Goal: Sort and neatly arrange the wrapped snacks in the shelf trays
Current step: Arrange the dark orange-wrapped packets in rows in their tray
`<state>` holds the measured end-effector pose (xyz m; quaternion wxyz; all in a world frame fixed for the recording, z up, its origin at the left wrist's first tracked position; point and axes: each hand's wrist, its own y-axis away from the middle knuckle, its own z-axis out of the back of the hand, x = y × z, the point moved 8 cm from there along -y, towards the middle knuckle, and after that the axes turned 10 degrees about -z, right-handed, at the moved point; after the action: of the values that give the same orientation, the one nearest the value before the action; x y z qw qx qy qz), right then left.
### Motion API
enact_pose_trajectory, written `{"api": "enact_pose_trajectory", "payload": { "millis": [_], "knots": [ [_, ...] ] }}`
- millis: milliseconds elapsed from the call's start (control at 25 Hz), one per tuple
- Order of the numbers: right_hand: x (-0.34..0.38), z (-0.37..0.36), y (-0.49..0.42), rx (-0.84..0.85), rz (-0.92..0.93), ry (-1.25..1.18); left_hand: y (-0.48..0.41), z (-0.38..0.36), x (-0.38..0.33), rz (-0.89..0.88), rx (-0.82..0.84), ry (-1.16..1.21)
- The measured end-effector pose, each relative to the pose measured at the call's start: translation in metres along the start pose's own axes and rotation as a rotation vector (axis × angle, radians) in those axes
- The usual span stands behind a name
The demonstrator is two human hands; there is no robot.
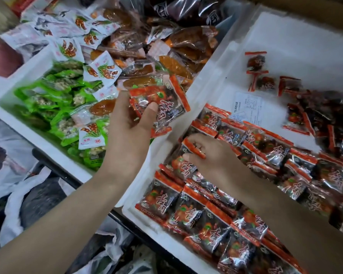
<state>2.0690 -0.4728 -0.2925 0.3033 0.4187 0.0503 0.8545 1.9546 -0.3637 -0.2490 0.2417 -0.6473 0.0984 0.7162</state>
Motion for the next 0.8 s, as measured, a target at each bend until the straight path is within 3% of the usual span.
{"api": "enact_pose_trajectory", "payload": {
  "millis": [160,400,520,640,800],
  "knots": [
    [-0.001,-0.001,-0.003,0.009,0.027,0.120,0.002,-0.001,0.004,0.016,0.002,0.007],
    [0.010,0.002,-0.001,-0.173,0.175,0.339,0.008,-0.011,0.008,0.042,0.057,0.058],
    [0.005,0.024,0.006,-0.246,0.075,0.009,0.014,-0.019,0.009,0.068,0.094,0.124],
    [-0.003,0.041,0.018,-0.135,-0.044,-0.443,0.019,-0.035,0.008,0.089,0.215,0.115],
    [-0.014,0.057,0.031,-0.080,-0.120,-0.540,0.024,-0.063,-0.001,0.108,0.341,0.118]
  ]
}}
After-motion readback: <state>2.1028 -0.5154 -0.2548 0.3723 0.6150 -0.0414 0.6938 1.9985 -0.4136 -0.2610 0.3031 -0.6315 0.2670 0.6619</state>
